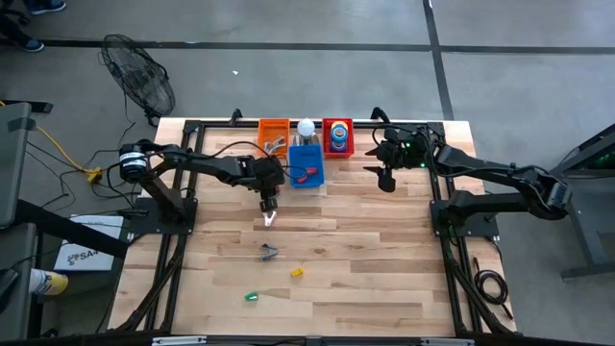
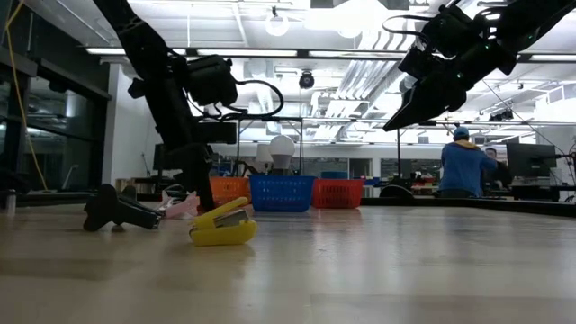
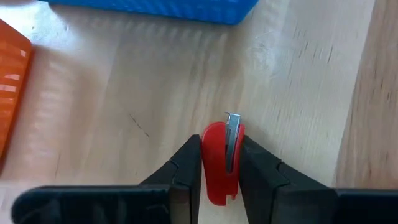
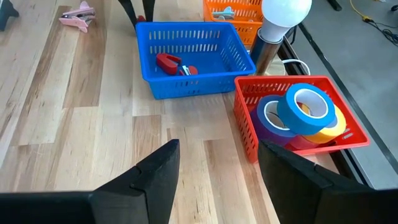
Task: Pick and place Stapler, Stapler remover, tape
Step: Put the red stapler into the blue basket
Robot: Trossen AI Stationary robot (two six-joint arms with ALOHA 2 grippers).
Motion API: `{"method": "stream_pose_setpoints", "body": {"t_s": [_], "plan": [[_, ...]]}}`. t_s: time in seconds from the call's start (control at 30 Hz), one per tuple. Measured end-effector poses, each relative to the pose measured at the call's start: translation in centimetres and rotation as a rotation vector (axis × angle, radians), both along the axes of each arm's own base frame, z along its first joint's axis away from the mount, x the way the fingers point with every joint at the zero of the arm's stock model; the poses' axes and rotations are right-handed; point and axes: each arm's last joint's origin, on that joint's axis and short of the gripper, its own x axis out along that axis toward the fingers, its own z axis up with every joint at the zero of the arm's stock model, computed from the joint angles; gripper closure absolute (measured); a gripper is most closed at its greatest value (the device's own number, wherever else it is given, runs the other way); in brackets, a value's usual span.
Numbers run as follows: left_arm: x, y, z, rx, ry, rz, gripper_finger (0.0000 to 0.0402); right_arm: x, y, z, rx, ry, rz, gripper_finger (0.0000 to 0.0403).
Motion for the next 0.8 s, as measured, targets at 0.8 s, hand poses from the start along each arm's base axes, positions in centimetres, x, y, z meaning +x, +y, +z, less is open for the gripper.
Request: {"method": "stream_pose_setpoints", "body": {"t_s": [0.8], "plan": [[4.5, 1.7, 8.2, 0.209, -0.190, -0.057, 0.0325, 0.0, 0.0, 0.0, -0.007, 0.002, 0.005, 0.0195]]}}
